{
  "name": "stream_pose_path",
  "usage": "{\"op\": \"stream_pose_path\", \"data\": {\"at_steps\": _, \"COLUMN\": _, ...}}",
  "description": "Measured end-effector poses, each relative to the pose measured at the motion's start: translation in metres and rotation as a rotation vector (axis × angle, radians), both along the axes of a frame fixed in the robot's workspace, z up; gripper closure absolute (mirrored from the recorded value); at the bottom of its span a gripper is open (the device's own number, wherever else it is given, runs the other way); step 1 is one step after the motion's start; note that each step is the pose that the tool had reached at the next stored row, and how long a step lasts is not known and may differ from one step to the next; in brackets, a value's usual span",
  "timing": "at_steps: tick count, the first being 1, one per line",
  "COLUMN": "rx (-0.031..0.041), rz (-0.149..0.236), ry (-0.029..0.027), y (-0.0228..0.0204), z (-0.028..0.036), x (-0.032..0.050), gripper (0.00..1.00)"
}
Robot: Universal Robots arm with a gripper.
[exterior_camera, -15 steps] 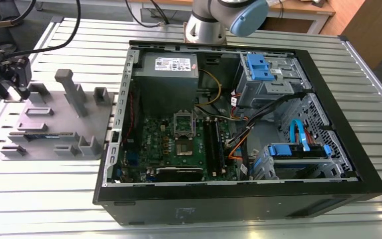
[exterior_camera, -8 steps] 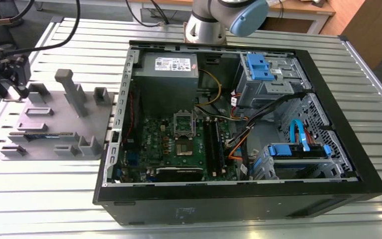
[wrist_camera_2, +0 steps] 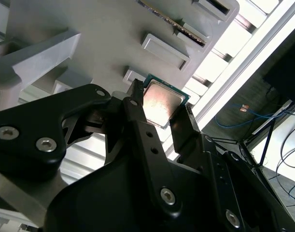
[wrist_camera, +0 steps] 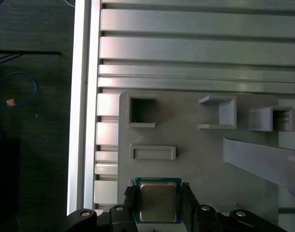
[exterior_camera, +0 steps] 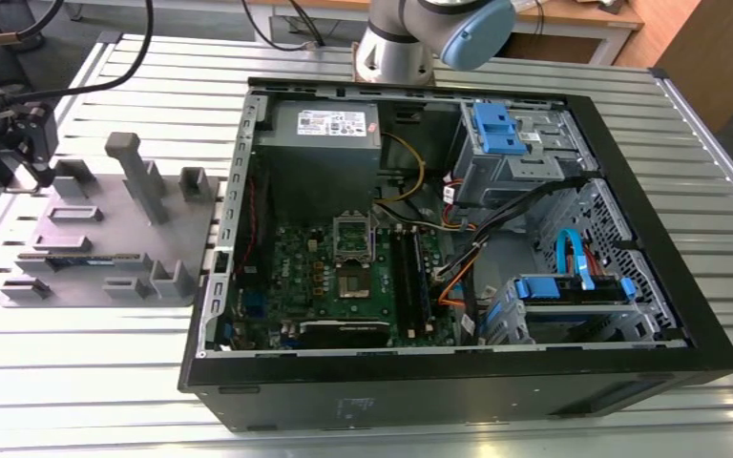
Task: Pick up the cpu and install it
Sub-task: 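Pick up the cpu and move it towards the insertion slot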
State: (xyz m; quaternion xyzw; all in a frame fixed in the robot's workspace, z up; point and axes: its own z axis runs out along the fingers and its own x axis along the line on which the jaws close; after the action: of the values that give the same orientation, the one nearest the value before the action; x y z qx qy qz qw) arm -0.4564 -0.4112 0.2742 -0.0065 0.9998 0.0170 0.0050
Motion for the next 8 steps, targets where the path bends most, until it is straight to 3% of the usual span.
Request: {"op": "stream_pose_path", "data": {"at_steps": 8, "rx": 0.0001, "rz": 0.0, "ry": -0.0001, "y": 0.0, "z": 0.001, "x": 0.0, "gripper": 0.53}}
